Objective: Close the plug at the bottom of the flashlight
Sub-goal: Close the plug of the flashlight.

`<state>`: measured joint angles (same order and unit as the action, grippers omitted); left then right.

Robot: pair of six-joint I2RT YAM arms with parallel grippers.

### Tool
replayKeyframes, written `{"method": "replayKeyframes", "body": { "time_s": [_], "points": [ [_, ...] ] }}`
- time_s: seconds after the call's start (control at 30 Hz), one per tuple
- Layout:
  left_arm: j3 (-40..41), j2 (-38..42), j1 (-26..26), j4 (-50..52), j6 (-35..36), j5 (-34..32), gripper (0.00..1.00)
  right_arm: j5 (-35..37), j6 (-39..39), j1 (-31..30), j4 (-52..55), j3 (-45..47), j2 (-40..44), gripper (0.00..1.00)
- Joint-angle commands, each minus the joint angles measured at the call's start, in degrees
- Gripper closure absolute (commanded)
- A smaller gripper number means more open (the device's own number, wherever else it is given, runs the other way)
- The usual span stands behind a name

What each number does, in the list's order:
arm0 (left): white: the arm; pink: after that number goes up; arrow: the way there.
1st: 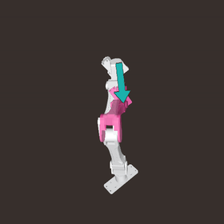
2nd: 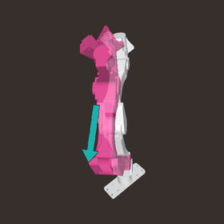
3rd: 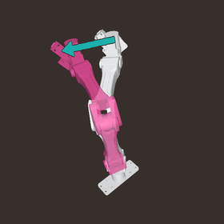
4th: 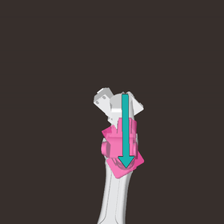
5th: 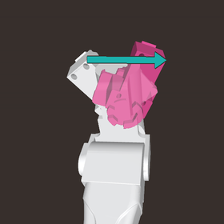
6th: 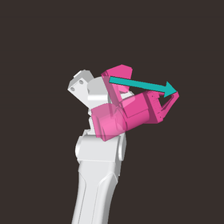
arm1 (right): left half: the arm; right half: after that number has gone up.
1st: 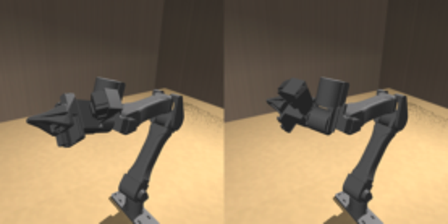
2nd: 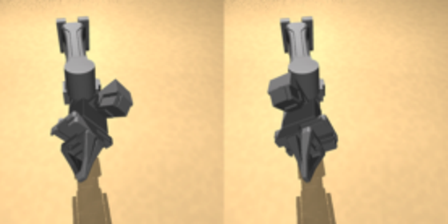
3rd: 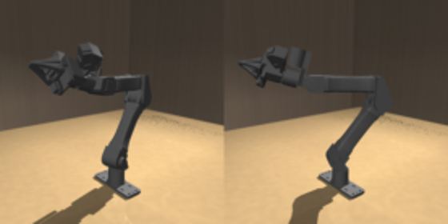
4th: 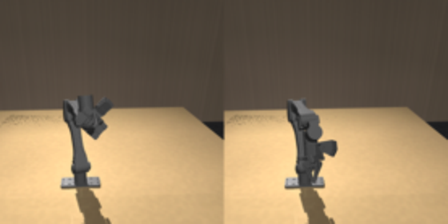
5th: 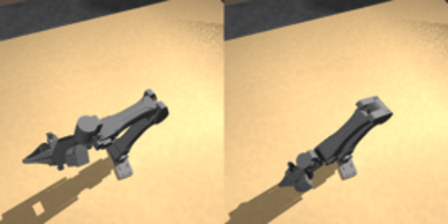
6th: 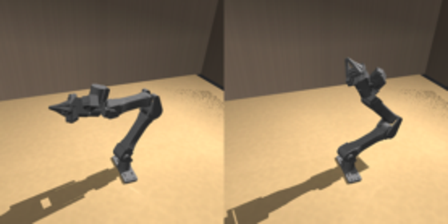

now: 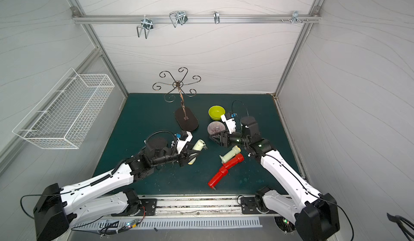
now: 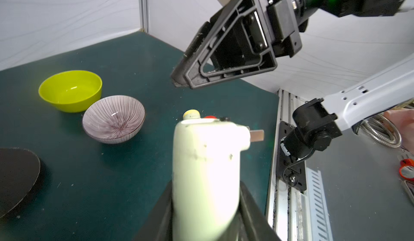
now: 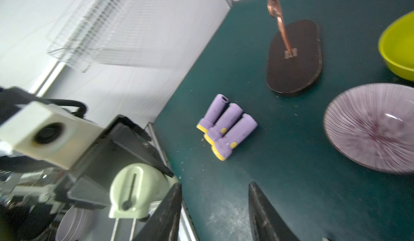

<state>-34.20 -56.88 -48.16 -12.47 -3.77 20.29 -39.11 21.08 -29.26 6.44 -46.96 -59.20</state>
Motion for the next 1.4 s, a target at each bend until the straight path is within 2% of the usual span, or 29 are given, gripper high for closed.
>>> {"method": "replayKeyframes", "body": {
  "time_s": [0.0,0.27,0.4,0.5,1.0,1.37],
  "points": [
    [-0.77,2.41,-0.22,-7.86,2.85,3.46,1.00,-11.07,0.52,-1.90,-7.28,-2.11,0.24,0.51],
    [-1.22,5.06,1.43,-9.44,0.07,6.55,1.00,-23.20,10.41,-2.78,-27.84,3.44,0.75,0.49],
    [-1.31,6.11,1.83,-10.33,-1.09,8.09,1.00,-25.40,13.25,-3.00,-32.61,3.98,0.90,0.51],
    [-1.57,6.26,1.91,-11.19,-2.33,9.45,1.00,-25.84,14.51,-3.08,-34.28,4.12,0.76,0.59],
    [-2.63,4.86,1.93,-13.54,-4.84,13.91,1.00,-26.46,17.98,-3.97,-38.09,2.17,-2.45,0.61],
    [-2.75,4.68,1.98,-13.12,-4.98,14.22,1.00,-26.27,19.29,-4.30,-40.40,1.87,-3.68,0.63]
  ]
}}
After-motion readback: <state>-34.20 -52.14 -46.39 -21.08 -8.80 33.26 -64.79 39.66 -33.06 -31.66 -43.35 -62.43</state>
